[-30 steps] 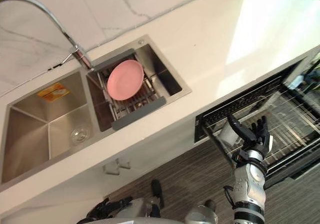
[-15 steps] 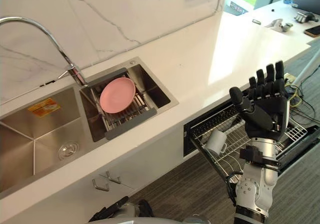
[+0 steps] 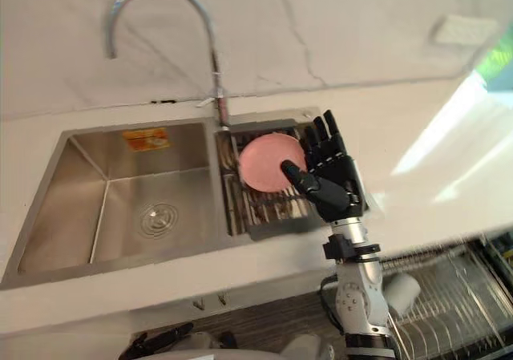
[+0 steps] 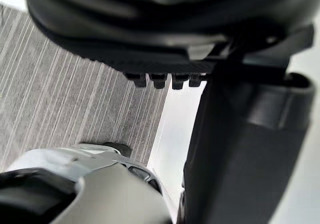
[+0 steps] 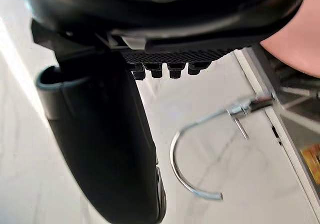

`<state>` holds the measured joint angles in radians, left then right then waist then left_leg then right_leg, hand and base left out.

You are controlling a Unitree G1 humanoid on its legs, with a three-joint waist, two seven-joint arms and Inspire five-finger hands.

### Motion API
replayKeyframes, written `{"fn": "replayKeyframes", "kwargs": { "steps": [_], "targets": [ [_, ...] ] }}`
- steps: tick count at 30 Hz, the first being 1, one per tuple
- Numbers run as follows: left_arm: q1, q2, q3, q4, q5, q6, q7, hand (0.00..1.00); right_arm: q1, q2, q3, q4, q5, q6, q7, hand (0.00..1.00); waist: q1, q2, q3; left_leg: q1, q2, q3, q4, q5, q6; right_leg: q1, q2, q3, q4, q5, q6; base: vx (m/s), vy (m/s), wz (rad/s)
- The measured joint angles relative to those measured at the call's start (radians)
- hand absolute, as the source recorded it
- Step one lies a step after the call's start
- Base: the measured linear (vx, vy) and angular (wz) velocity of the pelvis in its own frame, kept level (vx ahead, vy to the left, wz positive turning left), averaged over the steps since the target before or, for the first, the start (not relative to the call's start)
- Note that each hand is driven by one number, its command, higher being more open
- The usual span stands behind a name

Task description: Walk over to the sink, pick up the cup, carry it to the dishwasher, place the cup inside the dishwasher, then close the dishwasher door

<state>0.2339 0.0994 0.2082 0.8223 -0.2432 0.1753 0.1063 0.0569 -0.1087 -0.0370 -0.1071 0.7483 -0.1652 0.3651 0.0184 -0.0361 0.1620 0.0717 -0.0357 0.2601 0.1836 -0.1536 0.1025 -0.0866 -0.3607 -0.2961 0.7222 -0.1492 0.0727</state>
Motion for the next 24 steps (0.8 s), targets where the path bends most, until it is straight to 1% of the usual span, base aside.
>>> {"fn": "replayKeyframes", "kwargs": {
  "steps": [1, 2, 3, 4, 5, 6, 7, 8, 9, 10, 11, 12, 15, 20, 21, 24],
  "targets": [
    [-0.003, 0.000, -0.001, 0.000, 0.011, 0.003, -0.002, 1.00, -0.003, 0.000, 0.005, 0.000, 0.001, 0.000, -0.003, 1.00, 0.001, 0.000, 0.000, 0.019, -0.006, -0.027, -0.011, 0.000, 0.000, -0.012, 0.029, 0.011, -0.058, -0.007, 0.006, 0.24, 0.065, 0.93],
    [-0.005, 0.000, -0.002, 0.000, 0.013, 0.004, -0.003, 1.00, -0.005, 0.000, 0.005, -0.001, 0.003, 0.000, -0.003, 1.00, 0.002, 0.000, 0.000, 0.028, -0.012, -0.043, -0.018, 0.000, 0.000, -0.024, 0.046, 0.026, -0.108, -0.007, 0.006, 0.33, 0.073, 1.03],
    [-0.005, 0.002, -0.009, 0.000, 0.033, 0.004, -0.010, 1.00, -0.009, -0.001, 0.003, -0.001, 0.004, -0.002, -0.006, 1.00, 0.008, -0.001, -0.001, 0.044, -0.021, -0.073, -0.035, -0.002, -0.003, -0.059, 0.077, 0.075, -0.205, -0.002, 0.013, 0.27, 0.044, 0.95],
    [-0.003, 0.007, -0.016, 0.001, 0.040, 0.003, -0.018, 1.00, -0.009, -0.001, 0.003, -0.001, 0.003, -0.004, -0.009, 1.00, 0.012, -0.009, -0.006, 0.053, -0.023, -0.086, -0.041, -0.009, -0.014, -0.077, 0.095, 0.105, -0.256, 0.020, 0.028, 0.33, 0.026, 1.01],
    [0.008, 0.011, -0.021, 0.004, 0.047, 0.004, -0.024, 1.00, 0.001, 0.001, 0.003, 0.001, 0.001, -0.004, -0.015, 1.00, 0.011, -0.001, -0.015, 0.060, -0.024, -0.097, -0.044, -0.016, -0.025, -0.059, 0.109, 0.111, -0.267, 0.086, 0.043, 0.30, -0.012, 0.38],
    [0.017, 0.015, -0.018, -0.003, 0.049, 0.005, -0.028, 1.00, -0.015, 0.004, 0.005, 0.001, -0.004, -0.004, -0.019, 1.00, 0.045, -0.013, -0.024, 0.059, -0.029, -0.093, -0.035, -0.028, -0.044, -0.030, 0.126, 0.109, -0.345, 0.153, 0.035, 0.30, -0.034, 0.05],
    [0.019, 0.013, -0.011, 0.001, 0.047, 0.006, -0.028, 1.00, -0.026, 0.004, 0.005, 0.001, -0.002, -0.004, -0.015, 1.00, 0.052, -0.023, -0.027, 0.058, -0.031, -0.087, -0.021, -0.037, -0.055, -0.008, 0.126, 0.089, -0.377, 0.150, 0.025, 0.27, -0.044, -0.29],
    [0.025, 0.006, 0.011, 0.001, 0.046, 0.007, -0.027, 1.00, -0.035, 0.001, 0.003, 0.001, 0.000, -0.004, -0.013, 1.00, 0.052, -0.018, -0.025, 0.046, -0.025, -0.081, 0.042, -0.055, -0.084, 0.048, 0.131, 0.071, -0.451, 0.155, 0.020, 0.21, -0.015, 0.10],
    [0.016, -0.003, 0.048, -0.008, 0.041, -0.002, -0.026, 1.00, -0.035, 0.006, -0.008, -0.001, 0.002, -0.007, -0.013, 1.00, 0.039, -0.026, -0.019, -0.038, -0.016, -0.070, 0.197, -0.085, -0.099, 0.086, 0.111, 0.069, -0.484, 0.161, 0.014, 0.17, 0.026, 0.37],
    [0.003, 0.004, 0.056, -0.014, 0.054, -0.004, -0.026, 1.00, -0.035, 0.008, -0.020, 0.001, 0.005, -0.018, -0.013, 1.00, 0.033, -0.027, -0.018, -0.061, -0.017, -0.064, 0.182, -0.113, -0.076, 0.086, 0.103, 0.071, -0.491, 0.160, 0.015, 0.10, 0.082, 0.24],
    [-0.005, 0.015, 0.019, -0.023, 0.093, -0.014, -0.035, 1.00, -0.067, 0.003, -0.052, 0.017, 0.007, -0.021, -0.018, 1.00, 0.038, -0.005, -0.014, 0.003, -0.011, -0.034, -0.021, -0.020, -0.021, 0.089, 0.111, 0.072, -0.501, 0.148, 0.035, 0.05, 0.113, -0.21],
    [0.005, 0.014, 0.021, -0.014, 0.105, -0.013, -0.038, 1.00, -0.066, 0.007, -0.053, 0.027, 0.007, -0.017, -0.021, 1.00, 0.049, -0.006, -0.009, 0.030, -0.014, -0.015, -0.040, -0.012, -0.014, 0.103, 0.110, 0.070, -0.515, 0.151, 0.050, 0.06, 0.101, -0.47],
    [0.012, 0.020, 0.031, -0.003, 0.104, -0.020, -0.040, 1.00, -0.042, 0.009, -0.052, 0.021, 0.007, -0.015, -0.017, 1.00, 0.043, -0.012, -0.009, 0.032, -0.011, -0.012, -0.032, -0.018, -0.023, 0.135, 0.119, 0.046, -0.567, 0.171, 0.056, 0.02, 0.019, -0.07],
    [0.036, 0.002, 0.040, 0.014, 0.099, -0.041, -0.035, 1.00, -0.020, 0.004, -0.051, 0.018, 0.014, -0.014, -0.010, 1.00, 0.041, -0.010, -0.014, 0.045, -0.005, 0.018, -0.035, -0.031, -0.044, 0.156, 0.132, 0.054, -0.605, 0.171, 0.056, -0.10, -0.042, -0.19],
    [0.038, -0.001, 0.040, 0.014, 0.098, -0.045, -0.033, 1.00, -0.017, 0.004, -0.051, 0.018, 0.014, -0.014, -0.009, 1.00, 0.041, -0.009, -0.015, 0.044, -0.005, 0.026, -0.036, -0.031, -0.044, 0.154, 0.131, 0.056, -0.608, 0.171, 0.055, -0.13, -0.011, -0.32],
    [0.040, -0.008, 0.038, 0.016, 0.098, -0.059, -0.028, 1.00, 0.002, 0.002, -0.047, 0.018, 0.015, -0.014, 0.004, 1.00, 0.024, -0.005, -0.018, 0.036, -0.009, 0.048, -0.045, -0.026, -0.044, 0.146, 0.131, 0.065, -0.628, 0.171, 0.055, -0.09, 0.006, -0.23]
  ]
}}
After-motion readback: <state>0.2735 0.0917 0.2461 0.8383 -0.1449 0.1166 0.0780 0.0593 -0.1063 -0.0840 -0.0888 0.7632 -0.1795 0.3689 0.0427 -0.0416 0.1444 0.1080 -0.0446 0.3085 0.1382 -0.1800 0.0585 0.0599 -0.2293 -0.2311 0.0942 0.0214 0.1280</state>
